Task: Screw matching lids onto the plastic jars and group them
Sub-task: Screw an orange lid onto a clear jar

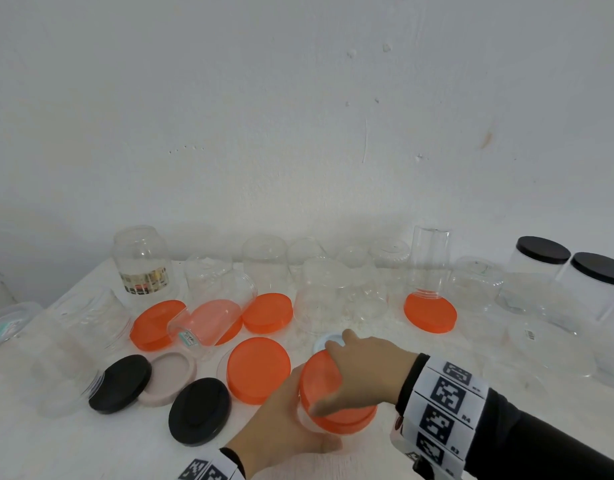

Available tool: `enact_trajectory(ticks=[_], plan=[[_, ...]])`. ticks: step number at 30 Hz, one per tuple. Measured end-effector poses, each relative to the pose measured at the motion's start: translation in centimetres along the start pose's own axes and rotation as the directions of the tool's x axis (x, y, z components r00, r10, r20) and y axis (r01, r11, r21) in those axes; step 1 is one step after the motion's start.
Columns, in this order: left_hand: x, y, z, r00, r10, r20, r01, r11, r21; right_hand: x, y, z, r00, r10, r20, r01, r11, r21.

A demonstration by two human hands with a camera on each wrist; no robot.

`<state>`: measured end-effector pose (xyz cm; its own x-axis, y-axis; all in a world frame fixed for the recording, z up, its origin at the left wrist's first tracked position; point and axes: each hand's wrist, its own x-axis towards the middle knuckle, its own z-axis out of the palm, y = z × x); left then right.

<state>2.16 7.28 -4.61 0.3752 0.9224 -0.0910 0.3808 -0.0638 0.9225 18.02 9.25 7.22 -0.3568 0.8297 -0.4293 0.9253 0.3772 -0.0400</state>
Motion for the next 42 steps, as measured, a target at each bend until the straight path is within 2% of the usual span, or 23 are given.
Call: enact_trajectory(ticks=[4,7,15,17,19,22,30,34,37,42], plan=[[0.2,0.2,0.0,1.000,-0.025,-0.008,0.026,0.999,0.040,-0.1,0.6,-0.5,0.986,-0.123,0.114,0.119,0.992,0.035],[0.2,-0.1,0.1,1.000,-0.019,-0.013,0.020,0.998,0.052,0.1,0.5,-0.6,0.976,-0.186,0.117,0.183,0.983,0.035],[0.3,-0.5,0.1,1.000,-0.017,-0.008,0.018,0.999,0.042,0.3,0.1,0.1,1.000,-0.025,0.017,0.025,1.000,-0.001],[0.4,-0.4,0.1,0.999,-0.033,-0.012,0.033,0.999,0.037,0.2,0.4,-0.3,0.997,-0.043,0.059,0.041,0.999,0.025],[0.3,-0.4,0.1,0.999,-0.041,-0.013,0.042,0.998,0.047,0.0,0.6,-0.6,0.988,-0.116,0.104,0.113,0.993,0.033],[0.2,-0.3,0.0,0.999,-0.041,-0.008,0.041,0.998,0.048,0.1,0.6,-0.7,0.975,-0.196,0.109,0.192,0.981,0.038],[0.1,-0.2,0.0,1.000,-0.027,-0.005,0.027,1.000,0.015,0.4,0.5,-0.1,0.997,-0.052,0.049,0.051,0.998,0.021],[0.1,-0.1,0.1,0.999,-0.042,-0.024,0.043,0.998,0.042,-0.1,0.9,-0.6,0.981,-0.155,0.120,0.152,0.988,0.031],[0.2,-0.3,0.2,0.999,-0.032,-0.028,0.034,0.998,0.061,0.1,0.8,-0.4,0.969,-0.223,0.104,0.219,0.974,0.049],[0.3,-0.6,0.2,1.000,-0.025,-0.019,0.026,0.999,0.032,0.6,0.7,0.4,0.993,-0.117,0.025,0.116,0.993,0.018]])
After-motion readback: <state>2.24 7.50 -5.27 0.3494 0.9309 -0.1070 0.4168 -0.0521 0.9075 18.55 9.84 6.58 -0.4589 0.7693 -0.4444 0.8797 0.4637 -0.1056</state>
